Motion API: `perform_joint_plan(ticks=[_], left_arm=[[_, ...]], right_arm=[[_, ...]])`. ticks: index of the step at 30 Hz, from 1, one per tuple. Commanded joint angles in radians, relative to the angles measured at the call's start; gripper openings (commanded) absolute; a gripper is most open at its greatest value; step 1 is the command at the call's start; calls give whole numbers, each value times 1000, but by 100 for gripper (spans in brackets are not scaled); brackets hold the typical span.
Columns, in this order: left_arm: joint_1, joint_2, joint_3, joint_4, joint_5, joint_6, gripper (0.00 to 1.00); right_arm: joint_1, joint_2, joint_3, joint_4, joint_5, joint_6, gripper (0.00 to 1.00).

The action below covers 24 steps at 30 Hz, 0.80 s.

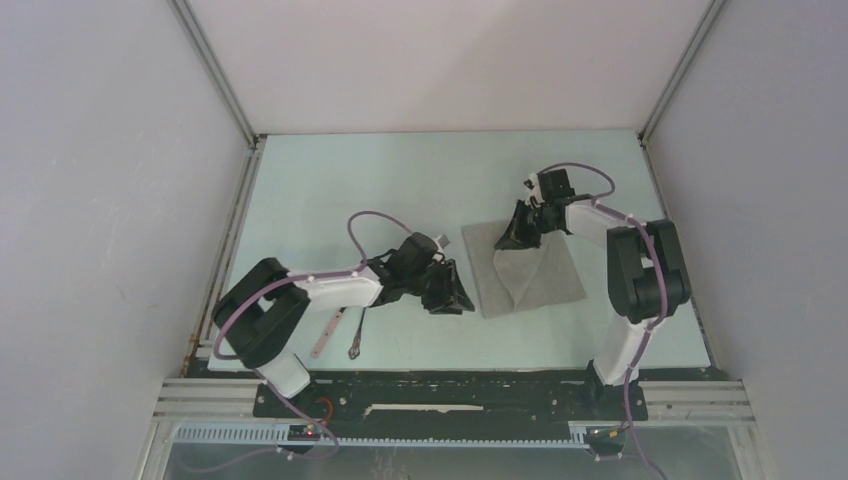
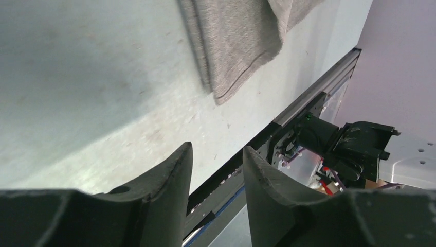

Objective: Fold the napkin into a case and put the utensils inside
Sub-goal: Smooth out the top corner of the square-folded napkin at the center of the board.

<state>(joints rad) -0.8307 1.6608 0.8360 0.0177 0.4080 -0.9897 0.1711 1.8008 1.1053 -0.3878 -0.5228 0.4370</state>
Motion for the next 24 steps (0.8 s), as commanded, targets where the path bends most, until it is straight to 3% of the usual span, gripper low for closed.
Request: perform_joint_plan(ticks=[1, 3, 6, 24], left_arm=[[56, -139, -98, 13, -56, -15, 51], [75, -175, -130, 0, -56, -9, 59], [82, -223, -162, -34, -77, -1, 64], [83, -267, -161, -90, -92, 28, 67]], right_arm=[[39, 98, 120, 79, -76, 56, 0], [56, 133, 151, 98, -78, 67, 0], [67, 171, 190, 116, -67, 79, 0], [109, 315, 340, 83, -59, 79, 3]])
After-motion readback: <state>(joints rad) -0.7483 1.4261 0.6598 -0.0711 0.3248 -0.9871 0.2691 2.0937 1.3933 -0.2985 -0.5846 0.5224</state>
